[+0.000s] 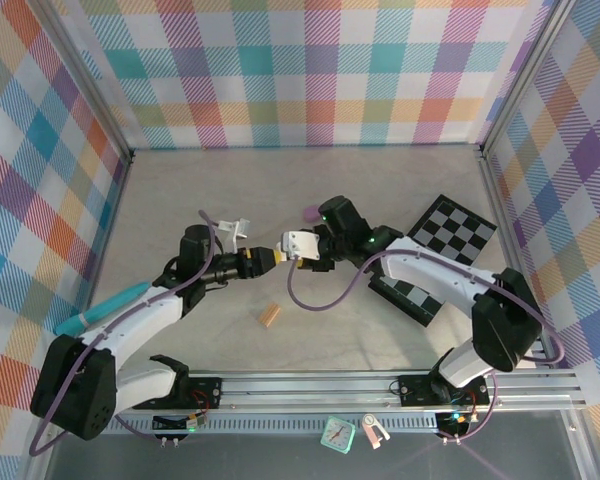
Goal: Insert wireless bluetooth earbuds into charging case
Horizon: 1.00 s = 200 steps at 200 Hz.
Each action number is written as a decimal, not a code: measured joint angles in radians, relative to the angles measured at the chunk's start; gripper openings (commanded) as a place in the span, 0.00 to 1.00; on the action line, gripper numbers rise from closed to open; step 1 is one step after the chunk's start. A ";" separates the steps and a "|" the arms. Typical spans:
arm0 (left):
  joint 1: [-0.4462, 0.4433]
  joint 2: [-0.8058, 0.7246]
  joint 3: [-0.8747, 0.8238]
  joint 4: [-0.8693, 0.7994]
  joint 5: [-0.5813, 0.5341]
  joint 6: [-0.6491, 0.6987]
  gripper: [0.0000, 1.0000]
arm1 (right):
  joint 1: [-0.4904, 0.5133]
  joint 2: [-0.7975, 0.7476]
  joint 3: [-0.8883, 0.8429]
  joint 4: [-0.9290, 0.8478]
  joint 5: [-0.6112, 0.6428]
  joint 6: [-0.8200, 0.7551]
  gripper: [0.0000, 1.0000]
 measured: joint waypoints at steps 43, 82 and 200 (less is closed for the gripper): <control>-0.040 0.051 0.028 0.066 0.046 -0.003 0.41 | -0.002 -0.040 -0.016 -0.002 -0.041 0.014 0.41; -0.061 0.080 0.045 0.098 0.075 -0.003 0.24 | -0.002 -0.043 -0.027 -0.006 -0.052 0.025 0.41; -0.166 -0.106 -0.013 0.177 0.034 0.377 0.09 | -0.134 -0.254 -0.103 -0.015 -0.319 0.111 0.83</control>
